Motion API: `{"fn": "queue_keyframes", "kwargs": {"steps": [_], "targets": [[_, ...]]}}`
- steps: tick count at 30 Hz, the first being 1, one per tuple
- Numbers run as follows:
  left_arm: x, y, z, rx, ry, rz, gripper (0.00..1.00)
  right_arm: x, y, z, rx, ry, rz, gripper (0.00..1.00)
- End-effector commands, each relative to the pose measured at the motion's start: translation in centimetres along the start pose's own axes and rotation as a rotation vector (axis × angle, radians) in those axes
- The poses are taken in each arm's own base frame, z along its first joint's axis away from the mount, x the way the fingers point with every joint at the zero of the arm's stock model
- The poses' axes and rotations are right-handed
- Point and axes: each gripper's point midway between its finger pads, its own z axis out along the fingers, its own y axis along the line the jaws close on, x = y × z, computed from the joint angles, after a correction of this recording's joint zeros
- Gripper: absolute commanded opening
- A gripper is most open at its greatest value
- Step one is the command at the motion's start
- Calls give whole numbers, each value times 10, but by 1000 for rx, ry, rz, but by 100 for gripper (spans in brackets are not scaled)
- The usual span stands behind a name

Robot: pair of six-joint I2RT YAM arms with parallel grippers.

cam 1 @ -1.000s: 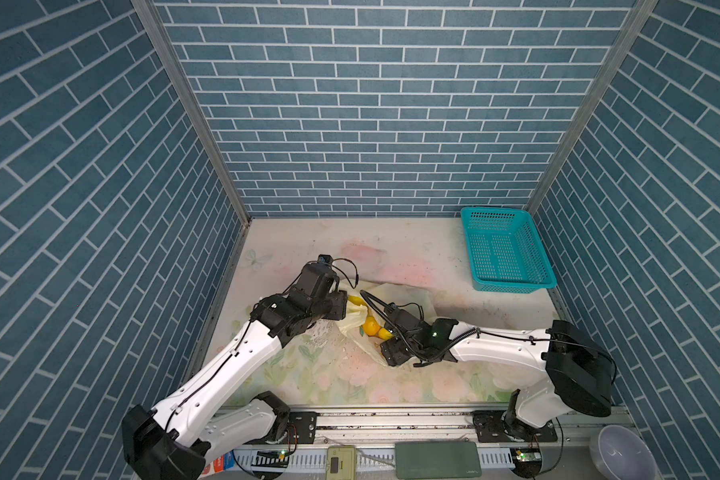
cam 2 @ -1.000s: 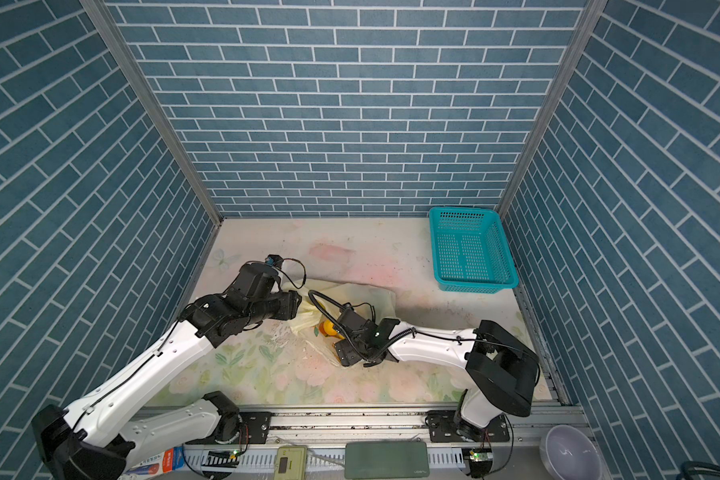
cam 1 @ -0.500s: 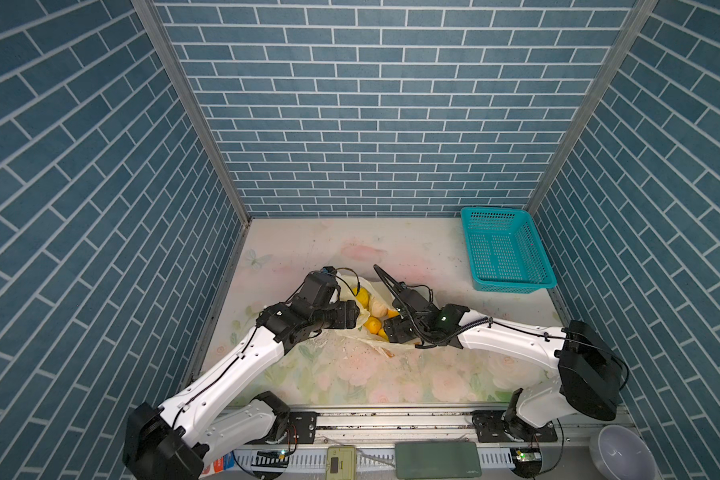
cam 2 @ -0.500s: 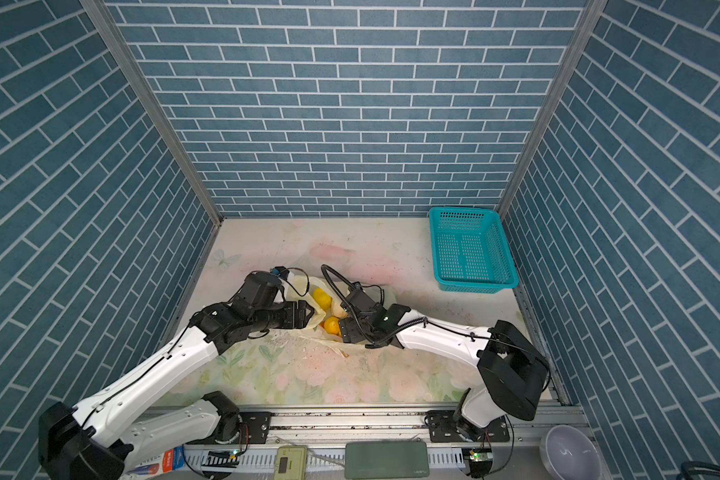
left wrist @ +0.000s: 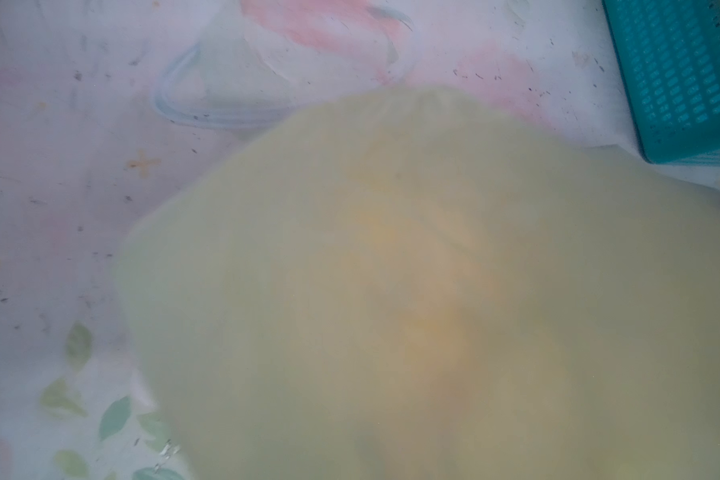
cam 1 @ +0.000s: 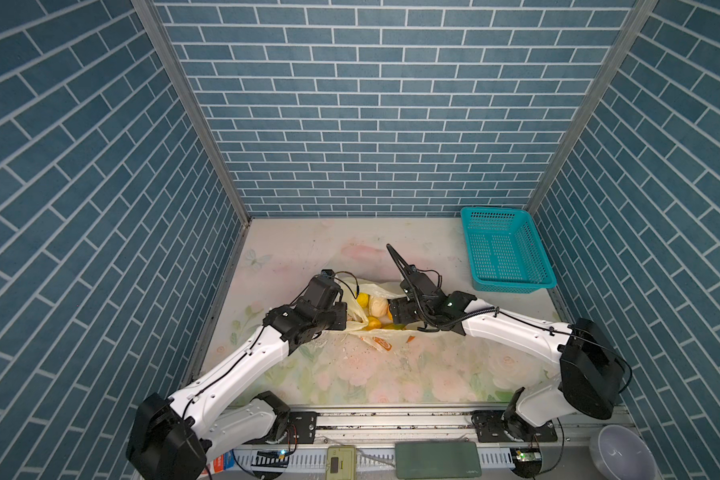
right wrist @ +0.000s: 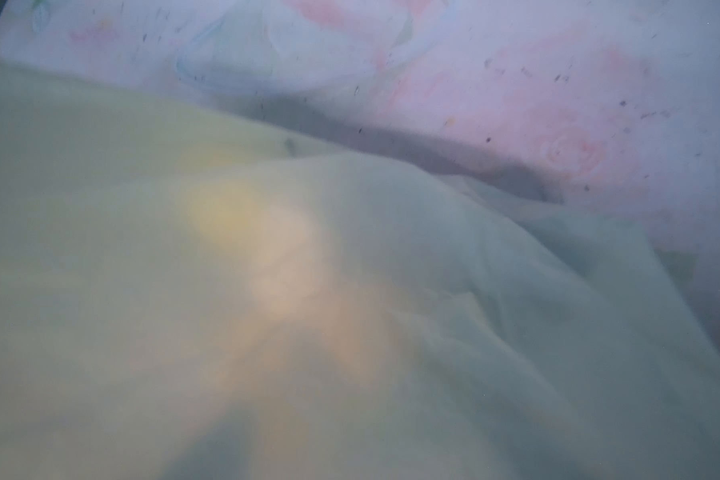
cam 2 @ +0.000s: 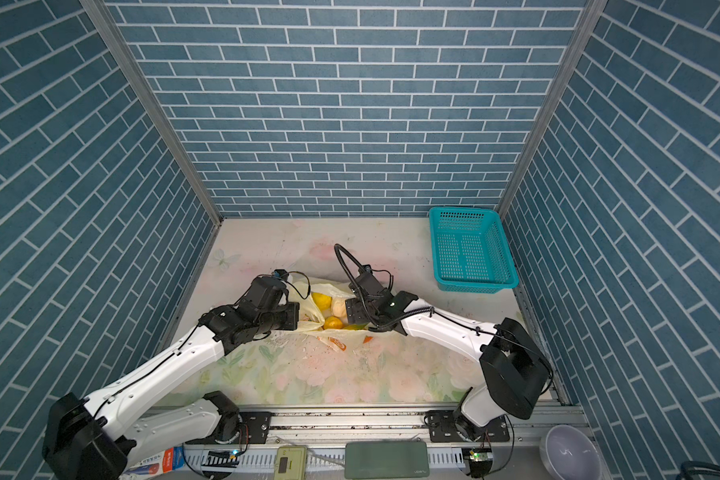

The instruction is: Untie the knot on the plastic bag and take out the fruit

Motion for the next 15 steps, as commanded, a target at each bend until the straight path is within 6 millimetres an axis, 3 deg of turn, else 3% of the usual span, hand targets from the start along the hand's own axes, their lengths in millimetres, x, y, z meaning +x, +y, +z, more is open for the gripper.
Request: {"fn": "queue_keyframes", "kwargs": {"steps": [1,6,9,10,14,15], "targets": [[6,39,-16,-186,-25,41,0,-22,-24,-1,105,-55,23,84],[14,78,-36,-392,-17,67,0,-17,-67,-3,258,-25,36,84],[13,69,-36,-332,-25,53,0,-16,-61,-1,220,-10,18,83],[11,61,-36,-282,-35,50,6,-15,-55,1,194,-6,13,83],[2,26,-40,-87,-68,78,69,-16,-30,5,129,3,-31,82],[0,22,-42,-66,-70,94,77,-16,-26,6,119,4,-40,82]]}}
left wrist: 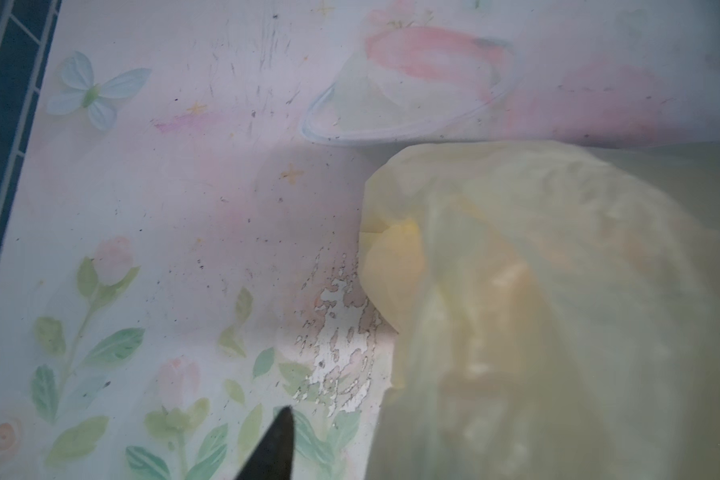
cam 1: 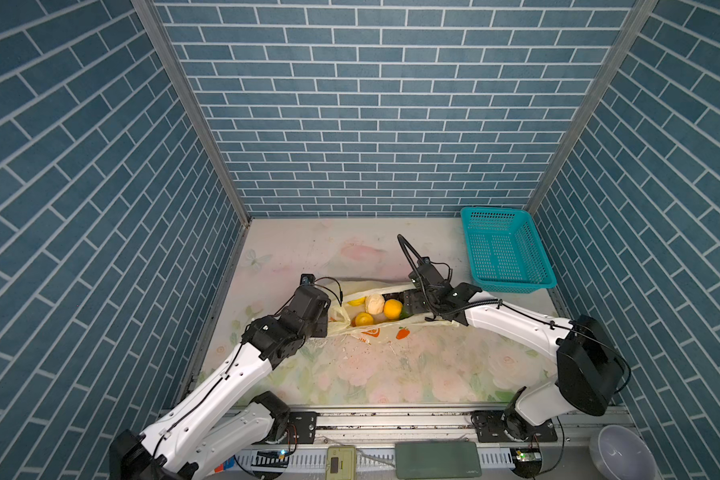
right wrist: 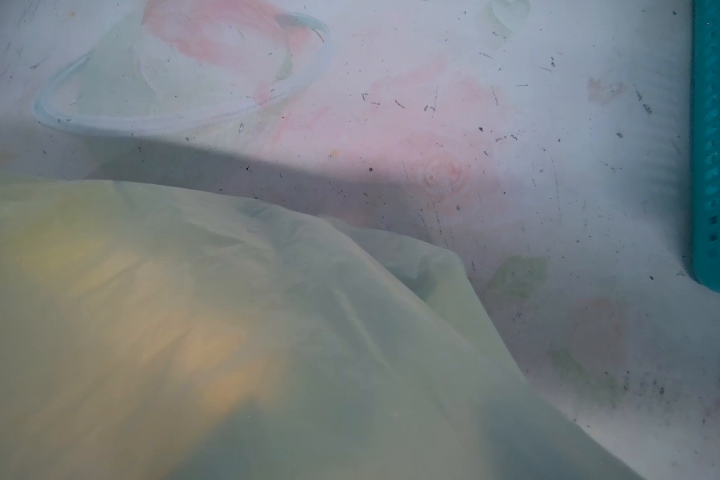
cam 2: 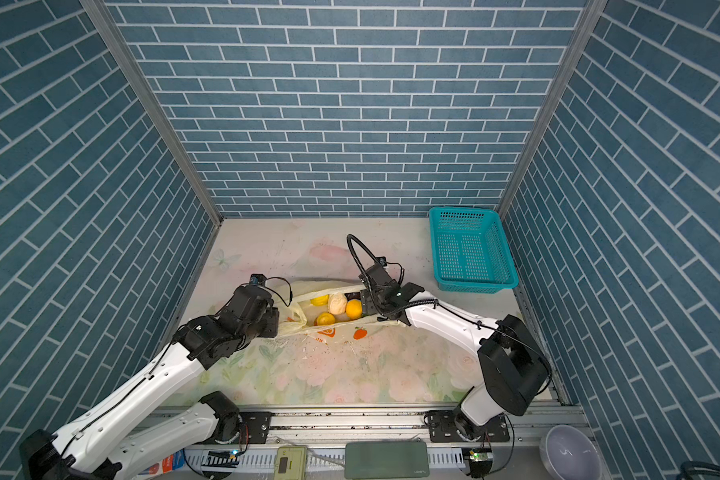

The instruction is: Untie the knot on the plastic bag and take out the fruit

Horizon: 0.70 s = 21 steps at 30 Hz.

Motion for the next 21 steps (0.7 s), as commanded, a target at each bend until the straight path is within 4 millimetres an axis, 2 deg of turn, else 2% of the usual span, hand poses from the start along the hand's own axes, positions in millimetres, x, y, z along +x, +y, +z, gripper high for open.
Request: {"fn": "queue_keyframes", "kwargs": {"steps": [1,4,5,12,15,18,20,21], "targets": [[-6,-21,-11,123,-13,61,83,-10,24,-4,-54,-9,-51,82],[-13,-32,-20,189,-30,119,99,-13,35,-6,-81,-16,-68,82],[-15,-37,-22,211,-33,141,100,-13,38,-6,-86,-16,-76,82],[-35,-31,-1,95,-54,206,100,-14,38,-13,-94,-43,-78,82],[-42,-35,18,93,-51,238,100,-13,34,-16,-88,-54,-74,82],[-45,-31,39,67,-31,259,100,-11,30,-17,-78,-59,-70,82],[-56,-29,46,51,-67,276,95,-11,27,-17,-68,-64,-68,83],[-61,-28,48,51,-80,271,88,-10,27,-17,-66,-62,-70,82]]}}
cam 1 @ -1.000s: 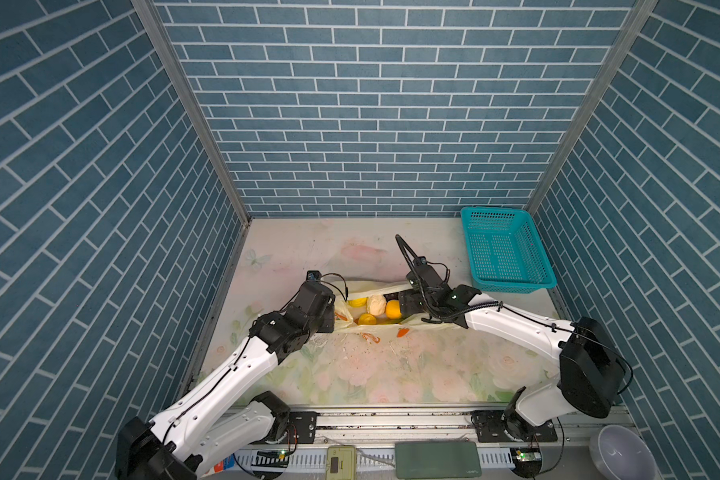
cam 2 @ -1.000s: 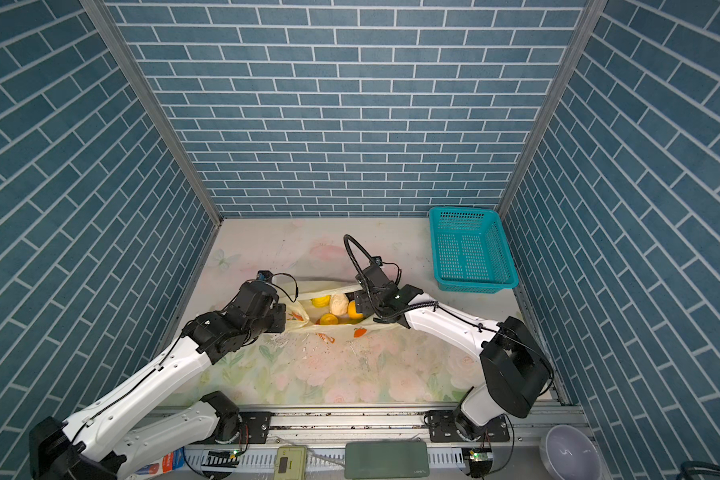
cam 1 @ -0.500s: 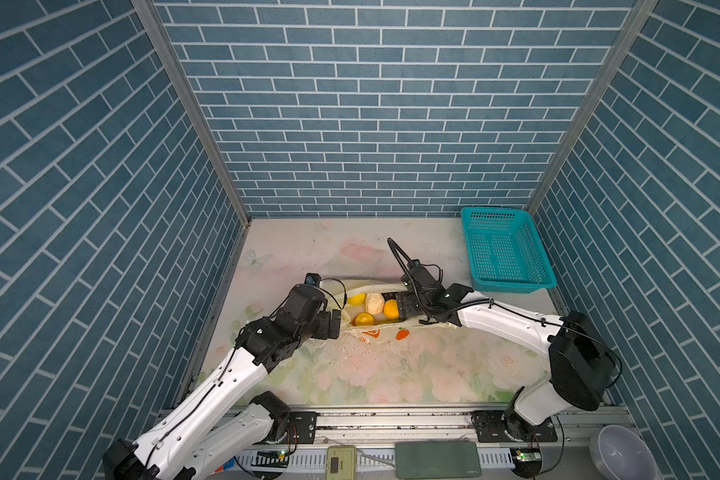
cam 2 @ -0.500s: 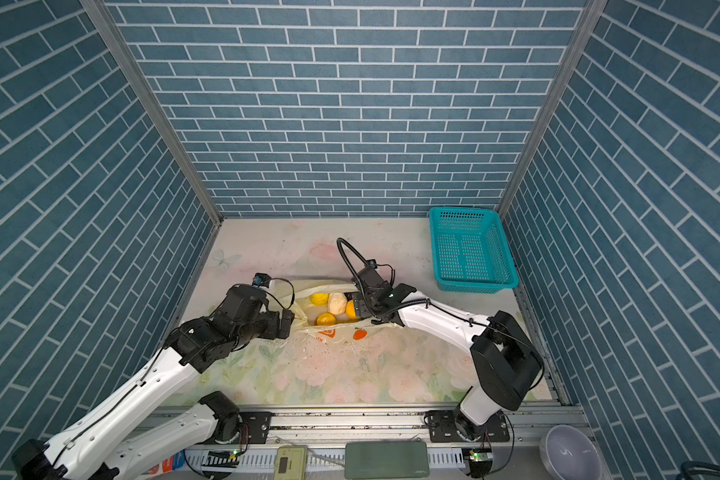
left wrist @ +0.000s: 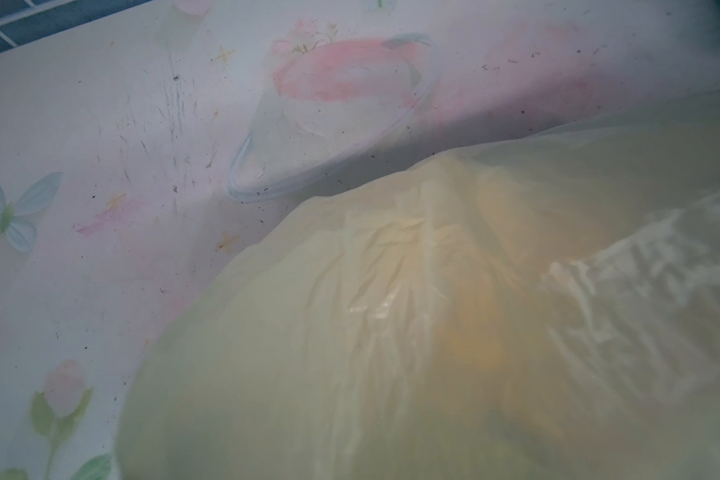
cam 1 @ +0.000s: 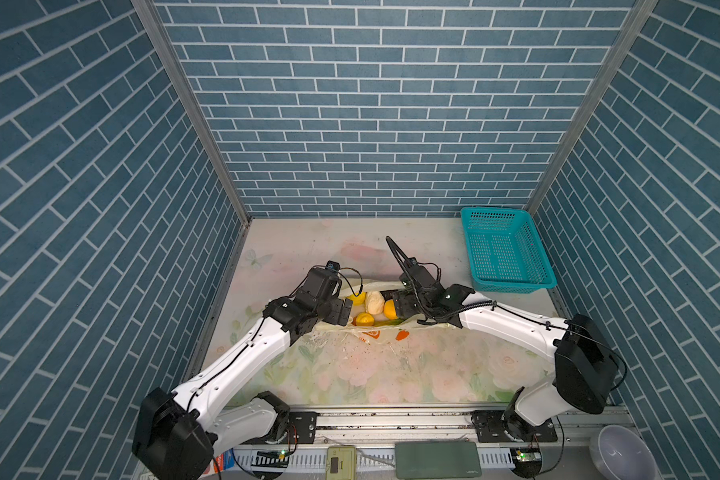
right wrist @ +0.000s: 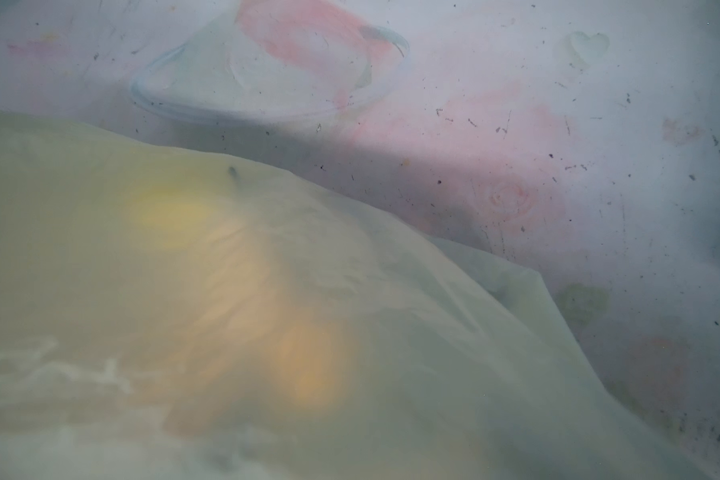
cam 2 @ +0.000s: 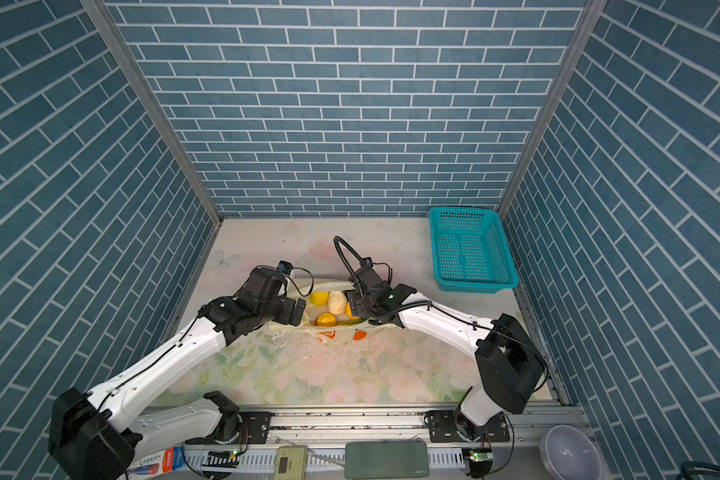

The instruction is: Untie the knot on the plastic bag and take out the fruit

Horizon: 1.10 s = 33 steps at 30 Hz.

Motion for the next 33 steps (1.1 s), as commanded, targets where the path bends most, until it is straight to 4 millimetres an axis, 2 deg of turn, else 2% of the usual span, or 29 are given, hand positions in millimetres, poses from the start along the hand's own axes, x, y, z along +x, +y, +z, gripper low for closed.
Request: {"fn": "queue_keyframes", "kwargs": {"steps": [1,3,7,10,14,18,23,25,28,30,33], "targets": [[-36,9,1,-15,-118,28,80,-1,-7,-5,22,-25,-3,82],[-47,9,3,-16,-143,48,64,0,-9,-3,29,-21,-8,83],[-59,14,11,-35,-163,71,23,3,-15,6,50,-3,-16,83],[-67,15,12,-36,-180,53,1,0,-26,17,79,6,-27,84],[-80,12,3,-8,-238,-12,0,-22,-44,35,151,-2,-68,85],[-81,13,-7,1,-272,-50,0,-60,-67,52,265,-40,-103,86],[-59,19,-19,-19,-226,-86,0,-112,-97,61,378,-114,-104,88],[-48,19,-22,-8,-202,-117,0,-127,-102,63,381,-130,-114,88],[-30,14,-23,20,-161,-156,0,-134,-86,65,277,-115,-156,88],[-24,11,-23,33,-149,-180,0,-124,-63,63,144,-68,-161,86],[-26,9,-22,46,-144,-208,0,-98,-30,51,-1,-8,-152,86]]}}
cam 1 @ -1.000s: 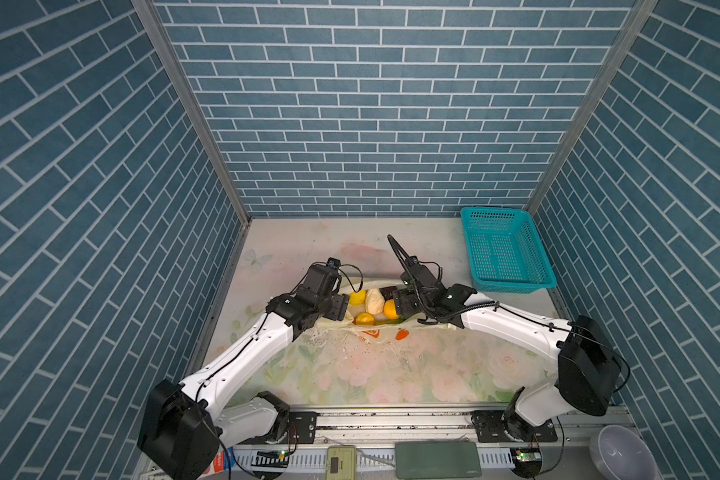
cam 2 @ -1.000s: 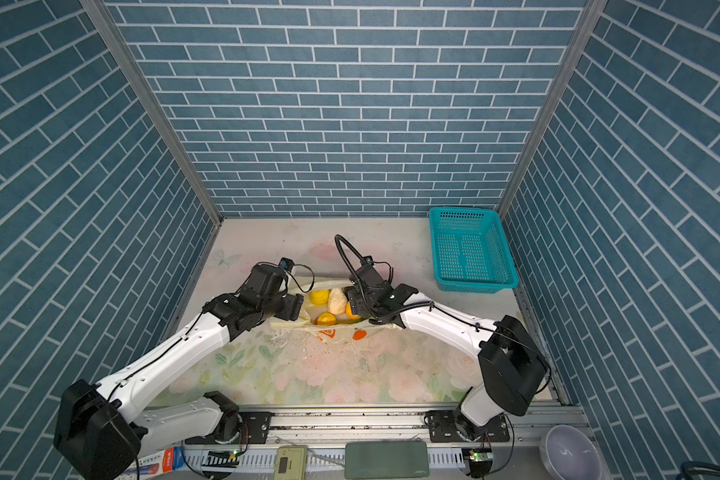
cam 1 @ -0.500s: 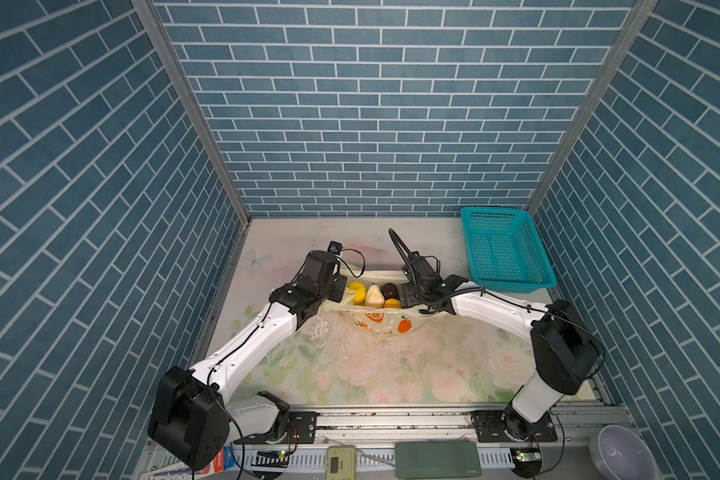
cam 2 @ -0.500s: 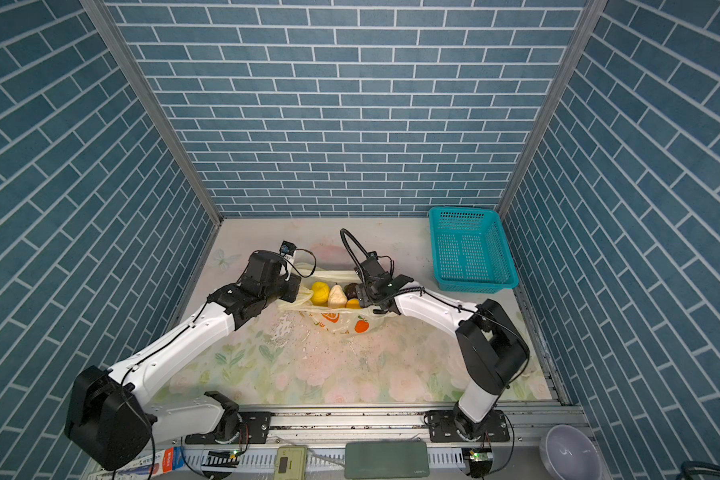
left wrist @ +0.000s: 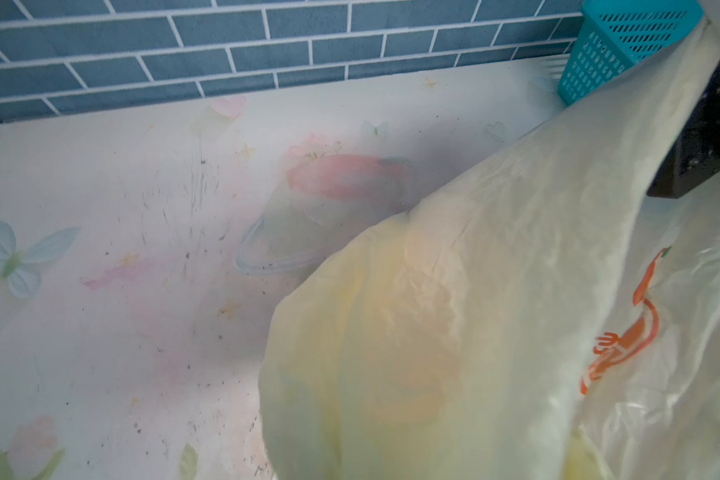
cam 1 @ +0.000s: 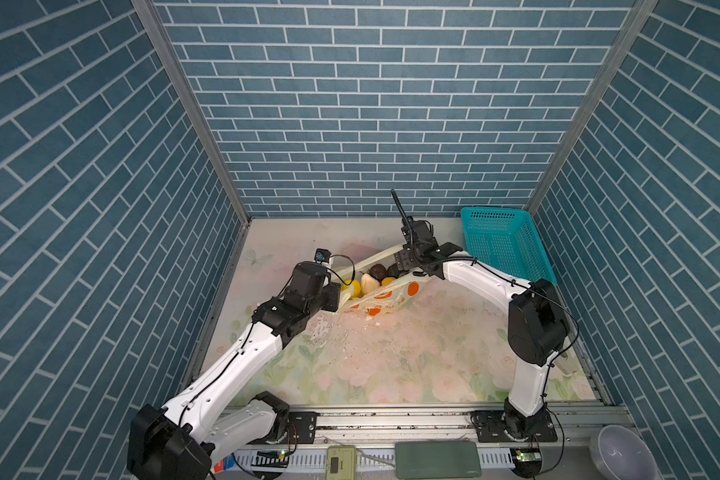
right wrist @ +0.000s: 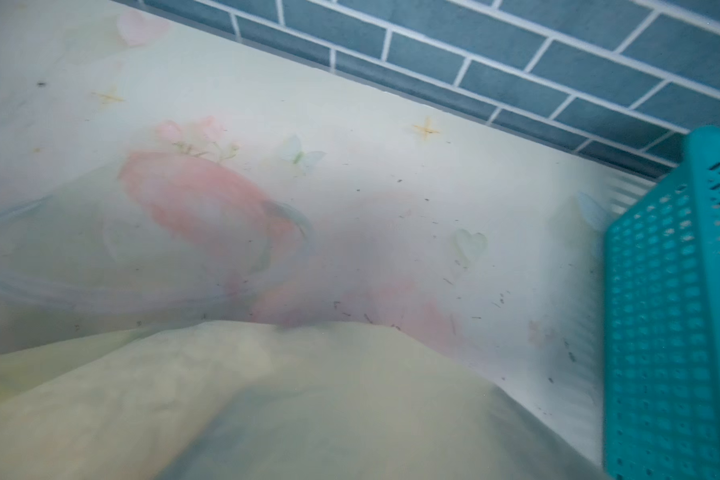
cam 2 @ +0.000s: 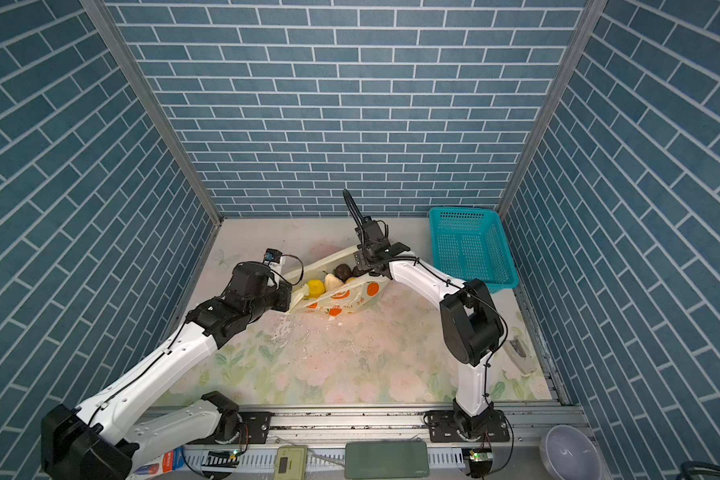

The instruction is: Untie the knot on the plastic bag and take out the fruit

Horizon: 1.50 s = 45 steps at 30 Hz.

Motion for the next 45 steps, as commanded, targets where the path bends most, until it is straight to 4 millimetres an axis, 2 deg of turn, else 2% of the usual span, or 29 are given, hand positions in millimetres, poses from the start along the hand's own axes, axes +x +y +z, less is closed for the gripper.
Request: {"fn": "queue_keyframes", "kwargs": {"steps": [1,4,7,13,18,23,25,26,28,30,32,40,43,45], "targets": [[9,4,0,-19,42,-66,0,25,35,-26,-176,85,-10,86],[2,0,3,-14,53,-87,0,43,64,-40,-251,119,2,86],[-1,-4,5,-5,65,-109,0,58,88,-46,-280,126,-8,86],[0,-7,6,-1,104,-127,0,83,114,-50,-294,128,6,86],[-1,-4,7,-24,121,-136,0,120,124,-56,-278,150,-33,87],[6,3,11,-69,149,-130,0,170,117,-69,-221,171,-85,87],[8,3,13,-71,161,-138,0,184,113,-74,-195,166,-106,87],[10,1,15,-65,172,-144,0,185,113,-79,-189,142,-129,87],[14,-3,18,-48,195,-143,0,173,120,-93,-198,70,-189,89],[16,-6,18,-44,209,-136,0,161,134,-107,-245,25,-267,89],[16,-6,15,-45,207,-140,0,157,147,-114,-286,23,-333,89],[-3,-3,-8,-36,120,-160,0,184,186,-106,-470,129,-420,88],[-9,-8,-15,1,75,-181,0,186,196,-96,-527,175,-422,87],[-9,-12,-18,33,60,-181,0,176,193,-86,-534,176,-366,87]]}}
